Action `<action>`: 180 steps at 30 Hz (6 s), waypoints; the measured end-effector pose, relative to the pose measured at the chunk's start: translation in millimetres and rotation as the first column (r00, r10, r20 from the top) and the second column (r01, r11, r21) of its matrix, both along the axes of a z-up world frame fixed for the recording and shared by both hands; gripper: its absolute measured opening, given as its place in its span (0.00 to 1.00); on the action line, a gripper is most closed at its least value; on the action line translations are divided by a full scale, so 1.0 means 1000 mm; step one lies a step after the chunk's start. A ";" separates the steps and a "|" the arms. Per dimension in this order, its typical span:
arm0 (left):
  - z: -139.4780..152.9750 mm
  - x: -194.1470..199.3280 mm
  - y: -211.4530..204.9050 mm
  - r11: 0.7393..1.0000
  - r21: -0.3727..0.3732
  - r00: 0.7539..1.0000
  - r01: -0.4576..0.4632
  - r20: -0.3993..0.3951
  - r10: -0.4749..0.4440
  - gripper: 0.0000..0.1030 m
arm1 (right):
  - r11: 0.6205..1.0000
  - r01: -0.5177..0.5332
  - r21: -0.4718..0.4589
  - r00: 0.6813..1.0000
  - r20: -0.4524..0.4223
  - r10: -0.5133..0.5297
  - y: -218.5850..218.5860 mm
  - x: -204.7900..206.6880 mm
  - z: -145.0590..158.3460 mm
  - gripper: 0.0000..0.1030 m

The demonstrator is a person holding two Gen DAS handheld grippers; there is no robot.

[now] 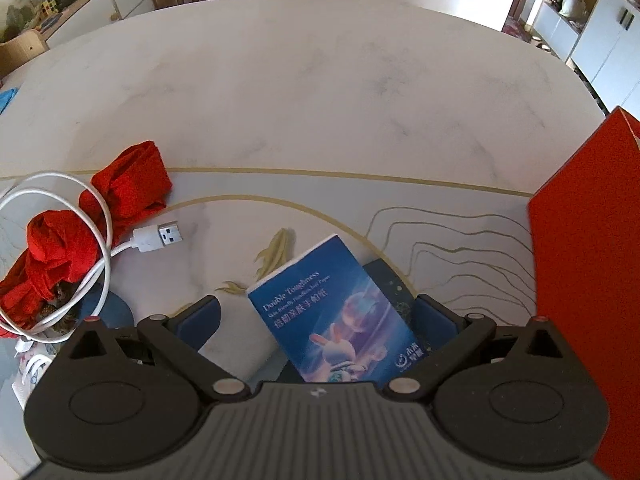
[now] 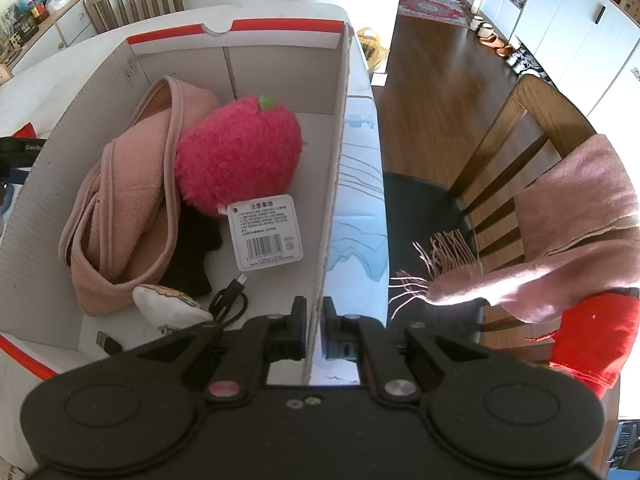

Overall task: Organize objects
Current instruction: 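Return the left gripper to the table and grasp the blue tissue pack, then carry the blue tissue pack with the left gripper into the box and release, then withdraw the left gripper from the box toward the white cable on the table, then grasp the white cable with the left gripper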

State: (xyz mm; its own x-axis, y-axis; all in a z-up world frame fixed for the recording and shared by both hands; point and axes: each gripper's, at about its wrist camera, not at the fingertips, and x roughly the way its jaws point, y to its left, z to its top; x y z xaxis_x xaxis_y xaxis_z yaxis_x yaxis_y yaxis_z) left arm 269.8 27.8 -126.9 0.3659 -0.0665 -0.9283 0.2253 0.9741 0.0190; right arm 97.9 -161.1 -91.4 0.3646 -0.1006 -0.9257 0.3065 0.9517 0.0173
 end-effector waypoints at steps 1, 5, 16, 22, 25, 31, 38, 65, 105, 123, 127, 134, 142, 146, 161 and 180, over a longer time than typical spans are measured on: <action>0.000 -0.001 0.001 1.000 -0.001 1.000 0.001 0.001 -0.001 0.99 | 1.000 0.000 0.000 1.000 0.000 0.000 0.000 0.000 -0.001 0.06; 0.000 -0.003 0.005 1.000 -0.007 1.000 0.007 0.008 -0.007 0.97 | 1.000 0.000 0.000 1.000 0.000 0.000 0.000 0.000 -0.001 0.06; 0.013 -0.022 0.011 0.996 -0.020 0.995 0.088 0.052 -0.087 0.54 | 1.000 -0.004 -0.001 1.000 0.000 0.004 0.000 0.000 -0.005 0.04; 0.030 -0.039 0.023 0.989 -0.060 0.989 0.136 0.073 -0.132 0.49 | 1.000 -0.008 -0.001 1.000 0.009 0.008 0.000 -0.002 -0.004 0.04; 0.045 -0.050 0.029 0.982 -0.078 0.982 0.172 0.095 -0.164 0.48 | 1.000 -0.008 -0.001 1.000 0.011 0.008 0.000 -0.003 -0.004 0.04; 0.071 -0.067 0.034 0.965 -0.119 0.969 0.232 0.118 -0.218 0.48 | 1.000 -0.012 -0.005 1.000 0.014 0.012 0.002 -0.003 -0.003 0.04; 0.095 -0.089 0.029 0.948 -0.135 0.952 0.287 0.151 -0.266 0.48 | 1.000 -0.018 -0.010 1.000 0.018 0.018 0.003 -0.003 -0.001 0.04; 0.108 -0.167 -0.133 0.663 -0.165 0.683 0.731 0.166 -0.711 0.48 | 0.999 -0.027 0.018 0.998 0.049 0.026 0.000 -0.010 0.009 0.06; 0.075 -0.159 -0.134 0.627 -0.201 0.651 0.752 0.077 -0.755 0.64 | 1.000 -0.012 0.025 0.999 0.051 0.010 0.002 -0.015 0.012 0.06; 0.129 -0.154 -0.048 0.726 -0.282 0.779 0.627 0.211 -0.590 0.64 | 1.000 -0.014 0.019 0.999 0.040 0.013 0.003 -0.013 0.012 0.06; 0.133 -0.144 -0.021 0.769 -0.281 0.819 0.574 0.224 -0.529 0.64 | 1.000 -0.014 0.017 0.999 0.037 0.014 0.003 -0.013 0.012 0.06; 0.132 -0.122 0.033 0.848 -0.264 0.884 0.459 0.233 -0.406 0.71 | 1.000 -0.012 0.010 1.000 0.026 0.012 0.004 -0.012 0.012 0.06; 0.125 -0.083 0.106 0.932 -0.193 0.934 0.306 0.252 -0.254 0.79 | 1.000 -0.014 0.005 1.000 0.009 0.014 0.004 -0.008 0.011 0.06; 0.120 -0.059 0.141 0.963 -0.144 0.946 0.226 0.268 -0.181 0.81 | 1.000 -0.012 -0.002 1.000 -0.001 0.012 0.006 -0.006 0.009 0.06; 0.081 0.007 0.194 0.994 0.008 0.962 0.109 0.252 -0.108 0.81 | 1.000 0.025 -0.016 0.999 -0.033 -0.025 0.005 -0.001 0.004 0.06; 0.060 0.028 0.201 0.996 -0.018 0.967 0.091 0.239 -0.084 0.45 | 0.998 0.053 -0.029 0.997 -0.047 -0.055 0.007 0.000 0.003 0.07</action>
